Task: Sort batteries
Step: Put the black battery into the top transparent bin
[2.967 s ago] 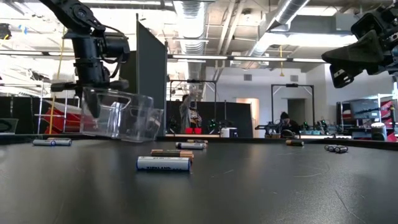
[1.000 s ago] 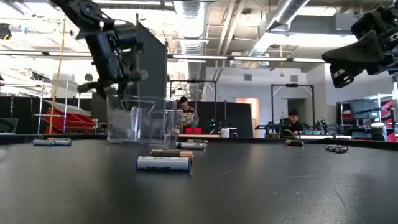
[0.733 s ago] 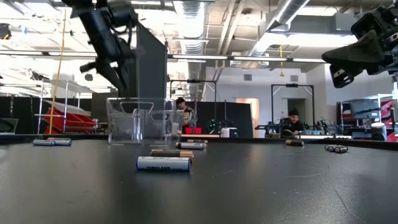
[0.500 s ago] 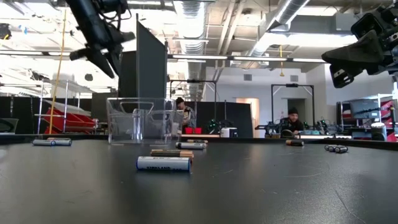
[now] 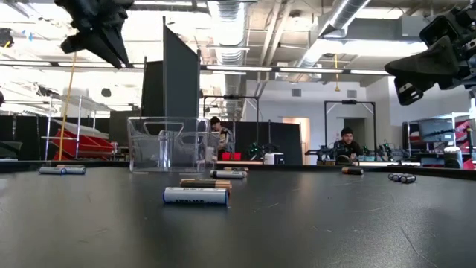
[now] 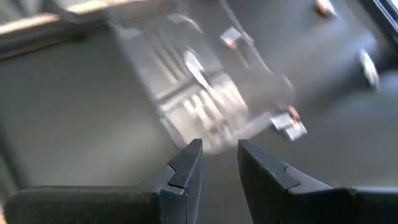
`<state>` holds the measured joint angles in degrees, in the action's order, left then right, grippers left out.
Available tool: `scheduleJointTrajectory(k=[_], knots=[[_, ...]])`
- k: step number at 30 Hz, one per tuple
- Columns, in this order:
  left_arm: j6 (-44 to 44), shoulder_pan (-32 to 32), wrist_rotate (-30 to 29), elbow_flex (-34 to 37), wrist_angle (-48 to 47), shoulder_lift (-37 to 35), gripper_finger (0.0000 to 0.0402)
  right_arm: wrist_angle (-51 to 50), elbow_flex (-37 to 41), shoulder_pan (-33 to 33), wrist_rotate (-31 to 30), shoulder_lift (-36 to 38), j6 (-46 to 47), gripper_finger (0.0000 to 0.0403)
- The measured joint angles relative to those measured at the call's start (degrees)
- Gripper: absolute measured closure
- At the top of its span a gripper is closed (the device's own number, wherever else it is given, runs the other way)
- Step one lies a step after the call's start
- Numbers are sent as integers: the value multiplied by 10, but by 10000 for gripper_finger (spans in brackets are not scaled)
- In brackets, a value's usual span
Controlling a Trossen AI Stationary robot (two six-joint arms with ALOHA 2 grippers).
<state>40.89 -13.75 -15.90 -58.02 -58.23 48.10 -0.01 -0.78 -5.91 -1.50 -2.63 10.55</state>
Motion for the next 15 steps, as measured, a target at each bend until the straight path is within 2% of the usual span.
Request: scheduleJointTrajectory(k=[4,7,12,15], knots=[[1,89,-10,0,2,26,303,0,0,0,0,0,0,392],[-44,125,-23,0,-3,46,303,0,0,0,0,0,0,392],[-134,138,-3,0,-35,72,304,0,0,0,0,0,0,392],[-136,137,7,0,-69,74,304,0,0,0,0,0,0,392]])
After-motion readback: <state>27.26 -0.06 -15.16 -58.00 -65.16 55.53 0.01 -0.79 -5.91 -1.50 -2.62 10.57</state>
